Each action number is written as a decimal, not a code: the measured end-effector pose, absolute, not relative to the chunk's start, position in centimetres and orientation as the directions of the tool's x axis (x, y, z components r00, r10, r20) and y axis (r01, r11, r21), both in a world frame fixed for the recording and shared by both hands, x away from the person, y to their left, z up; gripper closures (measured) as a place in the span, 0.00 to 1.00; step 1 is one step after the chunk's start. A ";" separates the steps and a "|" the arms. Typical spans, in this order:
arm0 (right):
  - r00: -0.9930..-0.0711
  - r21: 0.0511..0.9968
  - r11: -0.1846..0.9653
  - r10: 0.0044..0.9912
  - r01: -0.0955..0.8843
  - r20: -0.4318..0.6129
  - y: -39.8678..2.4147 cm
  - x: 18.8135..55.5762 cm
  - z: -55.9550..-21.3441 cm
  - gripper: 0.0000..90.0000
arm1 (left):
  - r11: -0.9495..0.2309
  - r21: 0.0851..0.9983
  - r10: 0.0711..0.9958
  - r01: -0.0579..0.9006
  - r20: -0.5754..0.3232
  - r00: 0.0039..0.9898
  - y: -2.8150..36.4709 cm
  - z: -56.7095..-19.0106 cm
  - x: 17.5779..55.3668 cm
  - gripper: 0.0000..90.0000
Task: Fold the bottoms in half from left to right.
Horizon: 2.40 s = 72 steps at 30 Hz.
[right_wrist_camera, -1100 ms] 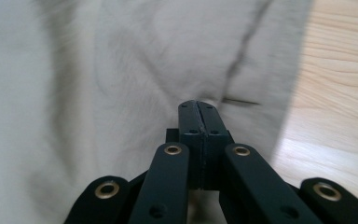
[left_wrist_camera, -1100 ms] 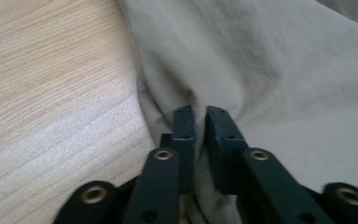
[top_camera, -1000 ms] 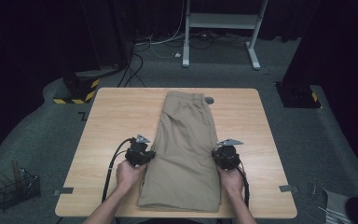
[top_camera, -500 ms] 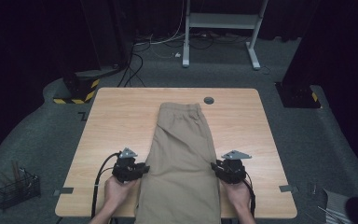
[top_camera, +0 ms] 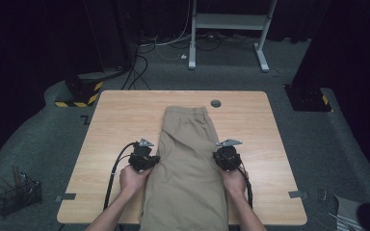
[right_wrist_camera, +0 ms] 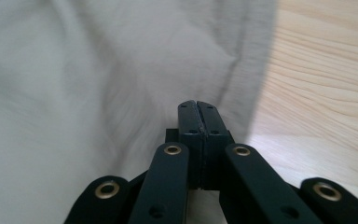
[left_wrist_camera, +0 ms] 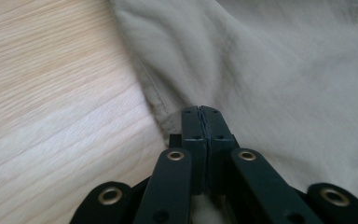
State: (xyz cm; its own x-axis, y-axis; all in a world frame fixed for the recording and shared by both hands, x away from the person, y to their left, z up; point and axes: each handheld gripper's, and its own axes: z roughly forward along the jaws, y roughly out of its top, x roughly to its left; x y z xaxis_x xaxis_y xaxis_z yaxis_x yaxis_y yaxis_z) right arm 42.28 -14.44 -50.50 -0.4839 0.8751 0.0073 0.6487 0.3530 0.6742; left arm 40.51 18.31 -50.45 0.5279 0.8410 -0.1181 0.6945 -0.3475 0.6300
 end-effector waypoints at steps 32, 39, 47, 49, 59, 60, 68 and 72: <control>-0.580 0.667 0.410 0.813 0.622 0.041 -13.9 39.4 -51.1 0.80 | -0.284 0.669 0.835 0.687 -0.179 0.520 19.7 -51.1 38.9 0.91; -0.502 0.717 0.329 0.864 0.614 0.033 -13.5 41.7 -49.9 0.64 | -0.245 0.675 0.842 0.696 -0.208 0.498 19.5 -50.8 41.1 0.78; -0.500 0.713 0.357 0.866 0.604 -0.010 -12.2 44.4 -49.9 1.00 | -0.279 0.645 0.853 0.712 -0.174 0.492 19.9 -50.7 41.2 1.00; -0.466 0.704 0.330 0.885 0.629 0.002 -13.3 45.1 -50.1 1.00 | -0.271 0.642 0.846 0.717 -0.197 0.496 20.6 -50.8 41.2 1.00; -0.488 0.709 0.329 0.873 0.624 0.024 -13.8 42.8 -49.6 0.65 | -0.309 0.713 0.825 0.630 -0.129 0.551 19.9 -49.4 38.8 0.59; -0.501 0.722 0.332 0.865 0.607 0.023 -13.8 41.7 -49.3 0.64 | -0.322 0.726 0.810 0.608 -0.122 0.574 19.6 -49.2 38.1 0.57; -0.615 0.734 0.396 0.788 0.552 0.037 -13.1 35.7 -49.8 0.63 | -0.431 0.685 0.738 0.588 -0.108 0.667 16.8 -51.0 35.7 0.47; -0.620 0.701 0.435 0.784 0.565 0.014 -12.6 35.8 -50.9 0.63 | -0.410 0.688 0.760 0.599 -0.105 0.641 16.8 -51.4 36.6 0.47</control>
State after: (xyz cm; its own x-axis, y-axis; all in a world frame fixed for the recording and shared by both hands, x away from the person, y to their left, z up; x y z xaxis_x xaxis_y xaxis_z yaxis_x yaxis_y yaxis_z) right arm 35.78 -12.59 -50.86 -0.6203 0.7843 0.0139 0.5655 0.4348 0.7009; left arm 36.65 16.76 -51.44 0.6412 0.7602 -0.1045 0.5987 -0.4105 0.6878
